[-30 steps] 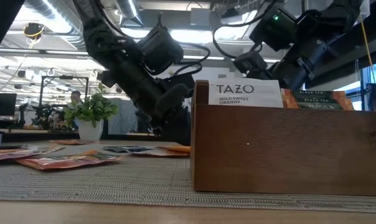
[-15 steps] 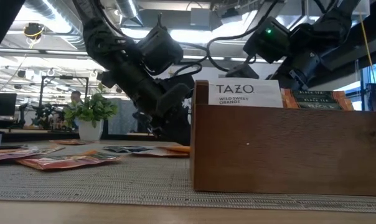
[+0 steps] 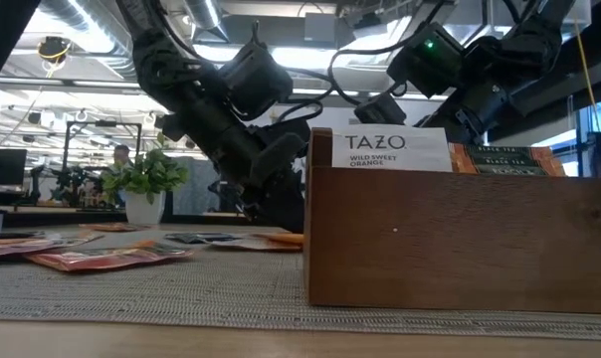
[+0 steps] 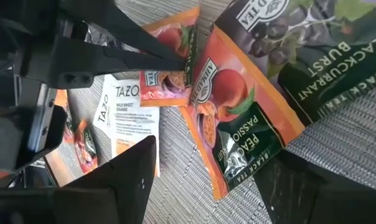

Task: Pick & Place Tea
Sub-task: Put the yellow tea bag into the middle compartment of the wooden organizer

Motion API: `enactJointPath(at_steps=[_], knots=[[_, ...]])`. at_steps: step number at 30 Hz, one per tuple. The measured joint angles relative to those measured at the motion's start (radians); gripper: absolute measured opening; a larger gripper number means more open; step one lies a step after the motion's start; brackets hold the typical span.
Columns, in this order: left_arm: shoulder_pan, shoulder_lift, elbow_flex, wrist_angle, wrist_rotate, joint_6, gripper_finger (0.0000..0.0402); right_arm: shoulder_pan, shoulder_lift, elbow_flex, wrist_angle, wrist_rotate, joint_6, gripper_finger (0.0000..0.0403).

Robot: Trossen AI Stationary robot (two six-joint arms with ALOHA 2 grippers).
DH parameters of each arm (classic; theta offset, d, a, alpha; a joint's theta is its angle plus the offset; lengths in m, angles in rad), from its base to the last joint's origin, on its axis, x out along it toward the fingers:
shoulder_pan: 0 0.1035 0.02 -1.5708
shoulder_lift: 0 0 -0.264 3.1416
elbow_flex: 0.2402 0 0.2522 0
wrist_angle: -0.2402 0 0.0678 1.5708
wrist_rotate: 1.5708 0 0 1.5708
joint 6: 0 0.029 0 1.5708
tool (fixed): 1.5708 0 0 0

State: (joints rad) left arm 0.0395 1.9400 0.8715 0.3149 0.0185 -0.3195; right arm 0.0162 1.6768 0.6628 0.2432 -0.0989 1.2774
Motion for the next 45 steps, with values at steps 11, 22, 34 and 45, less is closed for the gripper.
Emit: enactJointPath(at_steps=[11, 22, 34, 45], knots=[[0.000, 0.000, 0.000, 0.000, 0.000, -0.009, 0.0002, 0.000, -0.002, 0.001, -0.064, 0.003, 0.000, 0.0253], [0.000, 0.000, 0.000, 0.002, 0.000, -0.009, 0.0002, 0.000, -0.002, 0.001, -0.056, 0.025, -0.026, 0.0227], [0.000, 0.000, 0.000, 0.003, 0.000, -0.011, 0.0002, 0.000, -0.002, 0.001, -0.052, 0.030, -0.042, 0.0098], [0.002, -0.003, -0.001, 0.008, 0.000, -0.011, 0.0003, 0.000, -0.002, 0.001, -0.048, 0.030, -0.059, 0.0047]])
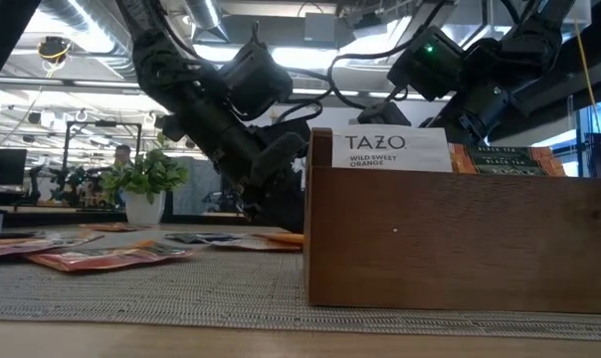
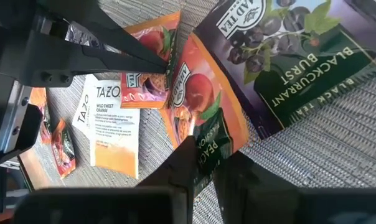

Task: Pick & Place Tea
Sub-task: Put the yellow tea bag into the middle compartment of the wooden organizer

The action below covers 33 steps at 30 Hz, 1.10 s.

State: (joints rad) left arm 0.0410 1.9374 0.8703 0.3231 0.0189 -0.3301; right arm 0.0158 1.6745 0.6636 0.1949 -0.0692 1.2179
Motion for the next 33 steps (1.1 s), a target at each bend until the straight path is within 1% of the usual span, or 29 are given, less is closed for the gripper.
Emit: enactJointPath(at_steps=[4, 9, 12, 14, 17, 20, 25, 29, 32, 33], knots=[[0.001, -0.011, -0.001, 0.004, 0.000, 0.015, 0.0003, 0.000, 0.000, 0.000, 0.035, -0.001, -0.022, 0.0027], [0.007, -0.040, -0.003, -0.009, 0.000, 0.037, 0.0003, 0.000, -0.001, 0.025, 0.032, -0.003, -0.074, 0.0007], [0.013, -0.062, -0.003, -0.008, 0.007, 0.037, 0.0003, 0.000, -0.001, 0.060, -0.008, -0.005, -0.139, 0.0006], [0.015, -0.088, -0.003, -0.006, 0.024, 0.037, 0.0003, 0.000, -0.001, 0.102, -0.073, -0.005, -0.192, 0.0007], [0.022, -0.140, -0.003, -0.013, 0.045, 0.053, 0.0003, -0.011, -0.002, 0.196, -0.273, -0.003, -0.302, 0.0007], [0.032, -0.206, -0.002, -0.040, 0.048, 0.067, 0.0003, -0.026, -0.002, 0.310, -0.512, 0.033, -0.434, 0.0007], [0.048, -0.321, 0.000, -0.105, 0.045, 0.061, 0.0003, -0.041, -0.002, 0.551, -0.913, 0.045, -0.723, 0.0008], [0.054, -0.404, 0.000, -0.171, 0.045, 0.000, 0.0003, -0.033, -0.002, 0.771, -1.231, 0.042, -0.926, 0.0009], [0.047, -0.450, 0.000, -0.197, 0.037, -0.034, 0.0003, -0.001, -0.003, 0.929, -1.426, 0.043, -1.013, 0.0009], [0.042, -0.460, 0.000, -0.209, 0.029, -0.045, 0.0003, 0.017, -0.003, 0.976, -1.481, 0.042, -1.017, 0.0009]])
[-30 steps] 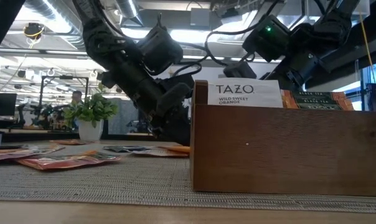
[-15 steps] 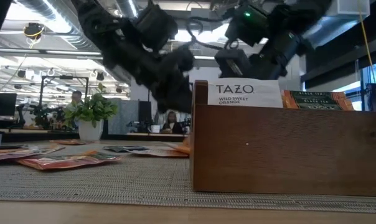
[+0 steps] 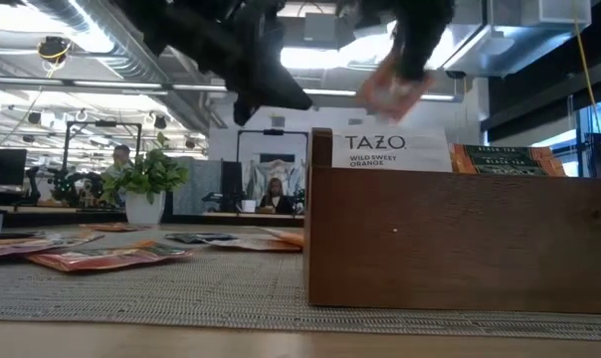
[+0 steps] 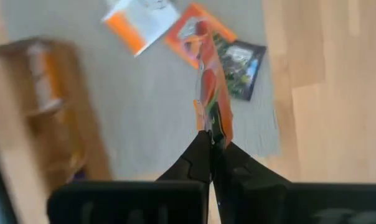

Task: Pick & Place Tea
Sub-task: Put the yellow tea bag into the middle compartment of the wooden organizer

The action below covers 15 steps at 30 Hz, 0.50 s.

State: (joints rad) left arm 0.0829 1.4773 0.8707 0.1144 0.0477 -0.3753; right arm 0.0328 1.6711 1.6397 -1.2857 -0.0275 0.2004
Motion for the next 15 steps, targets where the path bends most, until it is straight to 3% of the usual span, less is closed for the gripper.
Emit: enactJointPath(at_steps=[6, 15], knots=[[-0.038, -0.012, 0.000, -0.048, -0.012, -0.069, 0.0003, 0.156, -0.001, 0.175, -0.145, -0.060, 0.063, 0.0009], [-0.109, -0.001, 0.000, -0.103, -0.047, -0.158, 0.0003, 0.393, 0.045, 0.170, -0.081, -0.071, 0.213, 0.0009]])
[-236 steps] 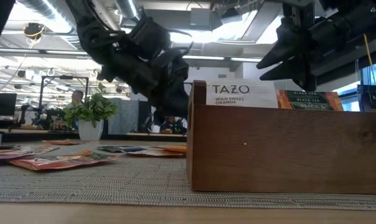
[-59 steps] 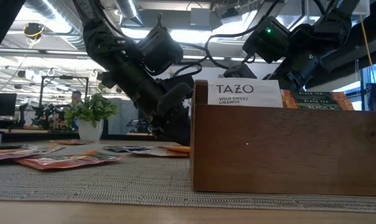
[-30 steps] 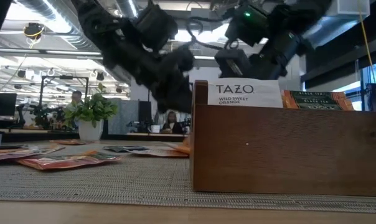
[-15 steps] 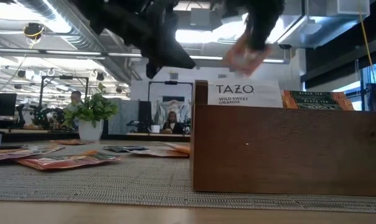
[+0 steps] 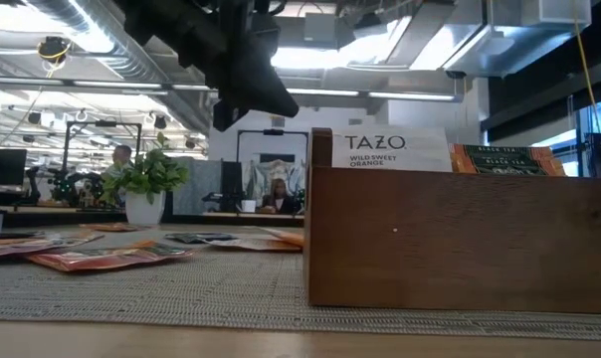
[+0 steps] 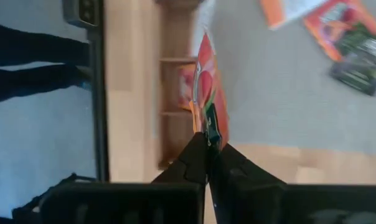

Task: Pick & Place Tea
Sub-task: Put the yellow tea bag into the middle compartment of the wooden organizer

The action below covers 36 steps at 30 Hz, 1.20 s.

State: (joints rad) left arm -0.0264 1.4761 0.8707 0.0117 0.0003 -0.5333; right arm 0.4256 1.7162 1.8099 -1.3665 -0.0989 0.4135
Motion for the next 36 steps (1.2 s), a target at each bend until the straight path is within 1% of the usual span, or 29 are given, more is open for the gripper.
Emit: enactJointPath(at_steps=[3, 8, 14, 17, 22, 28, 36], knots=[[-0.024, 0.000, 0.000, 0.005, -0.026, -0.004, 0.0003, 0.046, 0.046, 0.000, 0.037, 0.012, 0.014, 0.0009], [-0.067, 0.000, 0.000, 0.004, -0.086, -0.004, 0.0003, 0.086, 0.146, -0.001, 0.038, 0.019, -0.001, 0.0009], [-0.113, 0.000, 0.000, 0.004, -0.125, -0.004, 0.0003, 0.097, 0.257, -0.002, 0.033, 0.019, -0.054, 0.0009], [-0.138, 0.000, 0.000, 0.005, -0.156, -0.005, 0.0003, 0.097, 0.293, -0.002, 0.020, 0.019, -0.067, 0.0009], [-0.173, 0.000, 0.000, 0.006, -0.207, -0.004, 0.0003, 0.097, 0.312, -0.002, 0.018, 0.064, -0.106, 0.0010], [-0.195, 0.000, 0.000, 0.006, -0.244, -0.004, 0.0003, 0.097, 0.313, -0.002, 0.018, 0.045, -0.106, 0.0010], [-0.195, 0.000, 0.000, -0.007, -0.245, -0.004, 0.0003, 0.097, 0.313, -0.002, 0.004, 0.044, -0.092, 0.0010]])
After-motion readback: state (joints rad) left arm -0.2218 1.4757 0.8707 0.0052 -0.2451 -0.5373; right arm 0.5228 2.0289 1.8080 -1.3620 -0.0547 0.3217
